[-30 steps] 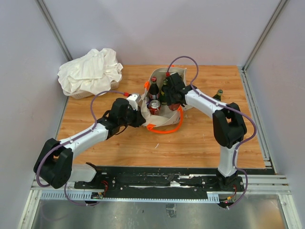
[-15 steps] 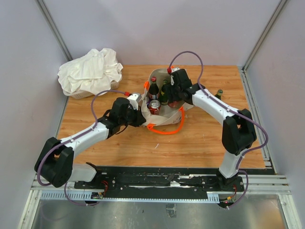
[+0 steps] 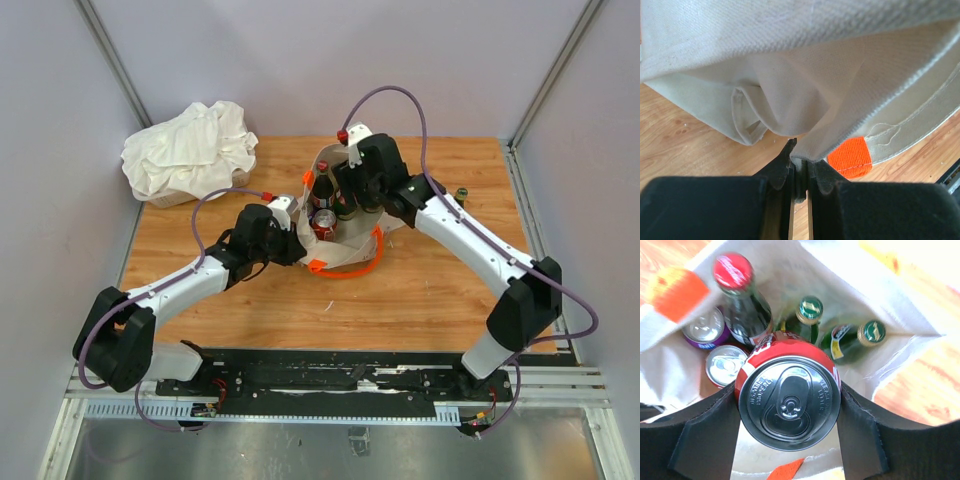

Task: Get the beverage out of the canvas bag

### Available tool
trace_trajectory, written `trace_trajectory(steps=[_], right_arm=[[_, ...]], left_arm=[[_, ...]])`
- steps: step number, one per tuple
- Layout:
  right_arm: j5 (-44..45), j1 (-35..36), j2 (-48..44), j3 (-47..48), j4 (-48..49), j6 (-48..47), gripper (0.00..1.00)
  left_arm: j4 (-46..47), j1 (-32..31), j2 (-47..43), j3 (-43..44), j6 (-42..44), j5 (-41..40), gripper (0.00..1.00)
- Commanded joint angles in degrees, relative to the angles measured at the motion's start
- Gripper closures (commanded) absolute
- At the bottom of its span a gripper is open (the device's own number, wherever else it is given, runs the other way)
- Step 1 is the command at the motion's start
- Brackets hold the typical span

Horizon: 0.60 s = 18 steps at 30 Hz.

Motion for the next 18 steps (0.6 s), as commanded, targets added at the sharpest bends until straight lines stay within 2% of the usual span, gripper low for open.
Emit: trace_trajectory(steps=[1,7,14,18], right_arm=[[7.37,3.23,-6.15,5.64,3.41,-5.40,0.99],[15.18,4.66,-12.44,5.04,6.25,-7.54,0.99],[33.14,4.21,-19.22,0.15,5.94,-9.45,0.99],[34.10,0.80,-22.74,-4.19,0.90,-4.75,0.99]], left_arm=[[-3.38,0.33,1.32,-0.19,1.91,-2.61,1.00],[-3.22,0.33,1.16,-0.40,2.10,-2.44,0.99],[-3.68,0.33,0.52,-0.21,2.72,-2.16,0.99],[-4.78,0.33,-0.01,0.42,3.48,-2.68,1.00]])
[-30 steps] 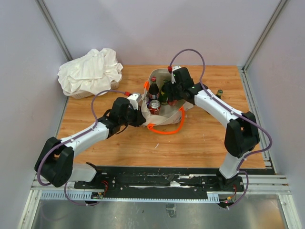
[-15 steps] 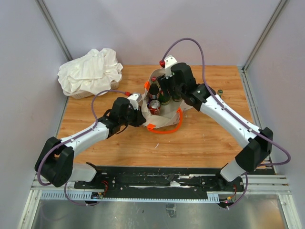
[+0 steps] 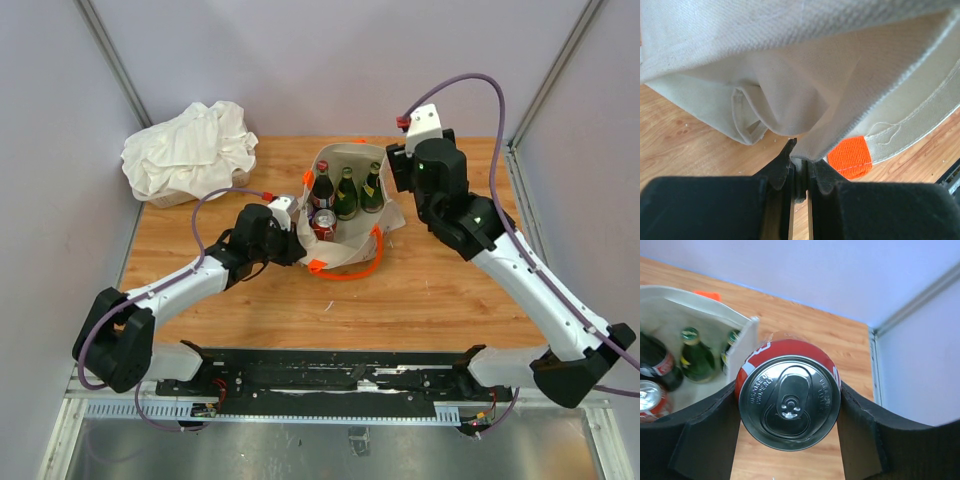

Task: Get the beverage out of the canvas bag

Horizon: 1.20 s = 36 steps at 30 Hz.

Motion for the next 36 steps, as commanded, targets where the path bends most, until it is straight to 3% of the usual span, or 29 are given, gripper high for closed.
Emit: trace_trajectory(steps=[1,5,11,19,28,36], right_arm=[[5.71,-4.12,-4.41,-4.22,-2.13,5.26,0.99],[-1.97,-10.03,-6.91,-9.81,-6.28,13.25,0.99],[-4.47,-10.92,-6.96,-18.09,-6.73,17.74,0.99],[-13.58,-16.44,-3.39,-26.29,-2.07,24.03,0.99],[-18.03,-20.14,5.03,-28.64,0.74,27.27,0.99],[-16.56,-20.19,9.05,-29.78,4.20,27.90,0.99]], left_arm=[[-4.43,0.33,-0.10,0.25,3.01,-3.06,0.99],[-4.38,0.33,-1.15,-0.05,3.34,-3.73,0.99],[-3.99,0.33,-1.92,-0.55,2.85,-4.10,0.95],[-2.90,0.33,-2.46,-1.61,1.24,-5.01,0.89],[-2.89,0.33,-1.68,-1.46,0.77,-5.99,0.87],[-2.54,0.33,-1.55,-1.77,0.60,-6.32,0.86]])
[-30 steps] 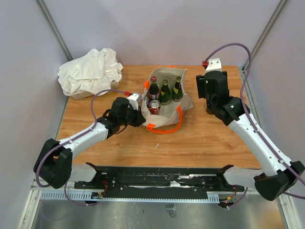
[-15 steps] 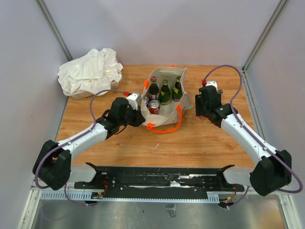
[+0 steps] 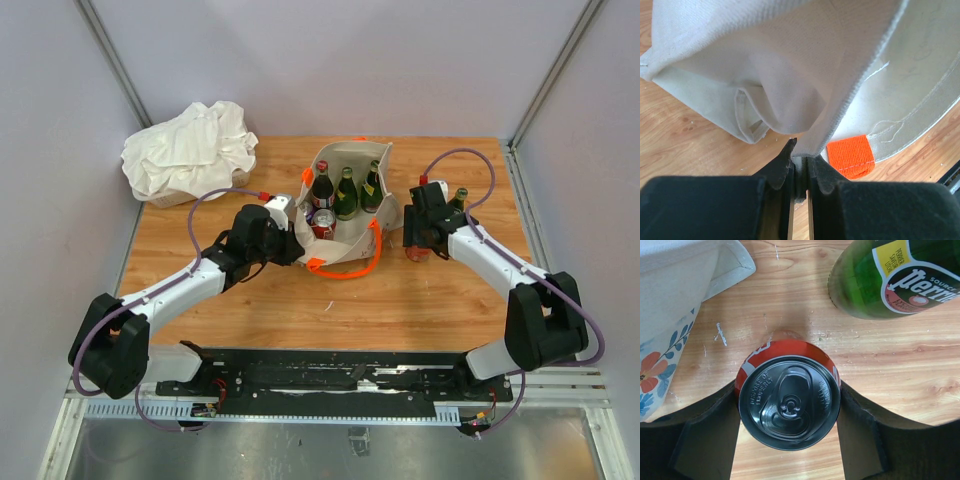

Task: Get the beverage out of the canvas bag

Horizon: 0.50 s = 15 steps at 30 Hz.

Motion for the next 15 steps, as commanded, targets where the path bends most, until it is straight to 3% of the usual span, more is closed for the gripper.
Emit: trace_trajectory(steps=[1,5,9,15], right_arm=[[2.02,-0.54,0.00,-0.40,5.50,1.41,0.99],[3.08,-0.53,0.53,-1.77,6.29,1.38,0.96],[3.45,-0.50,1.21,-2.85,6.33,1.78,0.77],[4.05,-0.54,0.82,-3.30,4.69,2.14,0.35]], left_arm=[[-1.76,0.34,0.70,-1.37,1.09,-4.91,0.86],[-1.62,0.35,1.17,-1.19,1.01,-4.78,0.86],[-1.70,0.34,1.79,-0.78,1.39,-4.52,0.84],[-2.05,0.35,2.37,-0.24,1.79,-4.49,0.79]])
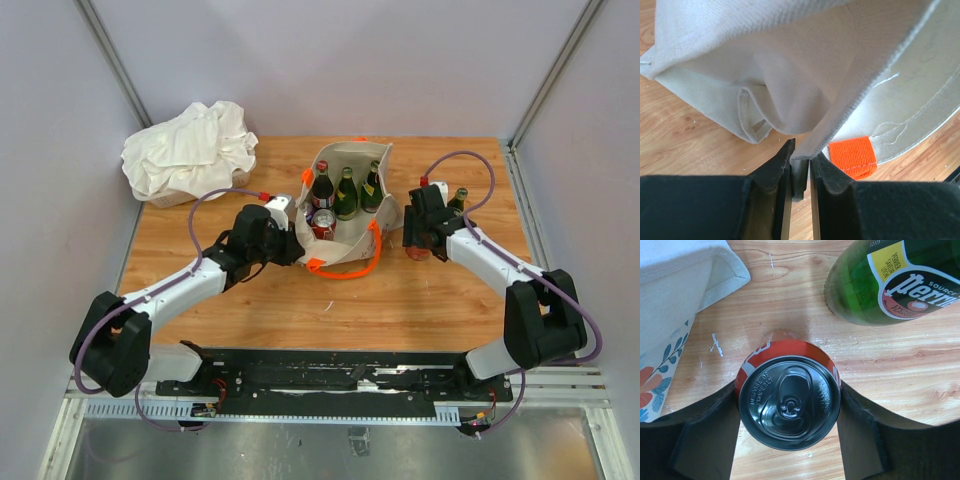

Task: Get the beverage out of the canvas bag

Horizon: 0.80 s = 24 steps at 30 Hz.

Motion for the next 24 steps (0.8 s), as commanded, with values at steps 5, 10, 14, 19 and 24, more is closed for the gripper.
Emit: trace_trajectory(steps=[5,10,14,19,24], right_arm=[[3.49,0.91,-2.92,0.36,-2.27,-0.49,0.11],[6.04,5.26,-5.91,5.01,-6.57,-3.00,0.03],[7.98,9.35,-8.94,10.06,-8.55,-5.86,0.06],[7.94,14.34,-11.44,16.02,-5.79,-10.42,0.10],[-0.27,15.46,-10.41,21.78,-2.36,-11.04,0.44]], left_arm=[[-2.49,0.35,1.88,-0.08,1.80,-4.16,0.77],[-2.64,0.35,1.81,-0.06,1.87,-4.03,0.77],[-2.55,0.35,1.15,-0.06,1.82,-4.04,0.77],[-2.06,0.35,0.91,-0.21,1.72,-3.74,0.78],[-1.70,0.35,0.93,-0.58,1.30,-3.44,0.79]])
